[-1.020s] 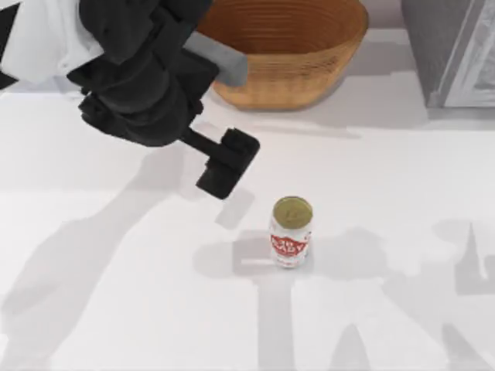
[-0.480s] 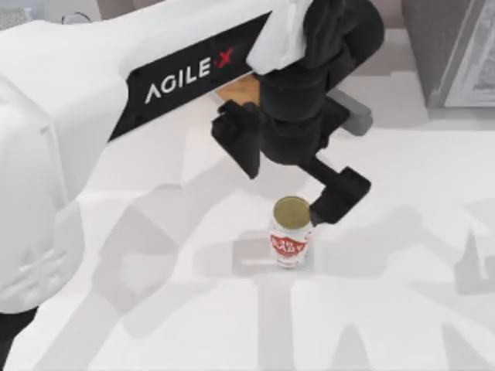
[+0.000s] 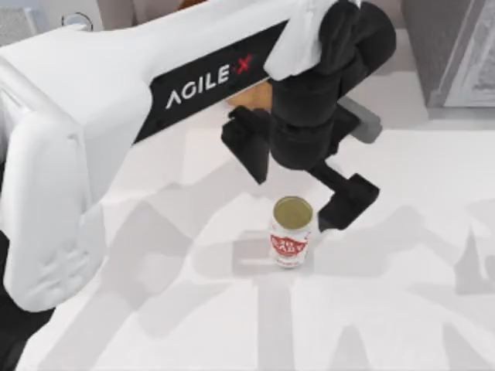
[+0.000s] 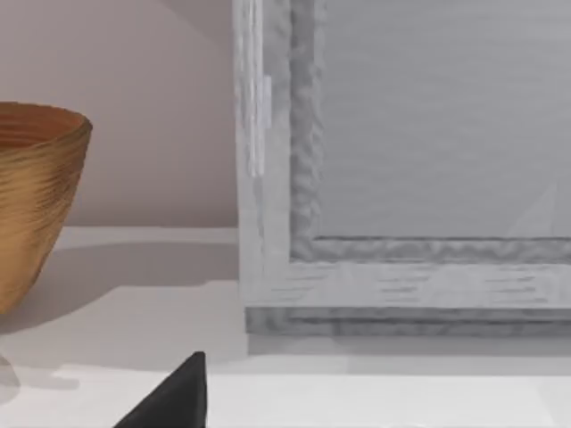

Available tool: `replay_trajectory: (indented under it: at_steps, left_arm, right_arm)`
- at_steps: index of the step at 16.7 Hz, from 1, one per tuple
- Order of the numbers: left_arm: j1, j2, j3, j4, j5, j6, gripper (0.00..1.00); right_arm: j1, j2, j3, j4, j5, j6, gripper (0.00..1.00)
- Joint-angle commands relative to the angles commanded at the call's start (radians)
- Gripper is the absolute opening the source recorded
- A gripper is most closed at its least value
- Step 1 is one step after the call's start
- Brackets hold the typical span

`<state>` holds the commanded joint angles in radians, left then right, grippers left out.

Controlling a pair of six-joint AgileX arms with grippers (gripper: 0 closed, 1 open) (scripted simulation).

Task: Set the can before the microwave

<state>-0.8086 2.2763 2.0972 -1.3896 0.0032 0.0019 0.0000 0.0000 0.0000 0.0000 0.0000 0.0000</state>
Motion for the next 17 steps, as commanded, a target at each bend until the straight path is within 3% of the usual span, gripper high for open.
replay_trajectory:
  at_steps: [9, 13, 17]
  left_arm:
    - [-0.003, 0.016, -0.2, 0.215, 0.0, 0.001, 1.0]
    - [-0.003, 0.017, -0.209, 0.225, 0.0, 0.001, 1.0]
    - [-0.003, 0.017, -0.209, 0.225, 0.0, 0.001, 0.7]
  right_arm:
    - [0.0, 0.0, 0.0, 0.0, 0.0, 0.0, 1.0]
    - [0.0, 0.0, 0.0, 0.0, 0.0, 0.0, 1.0]
    - [0.0, 0.0, 0.0, 0.0, 0.0, 0.0, 1.0]
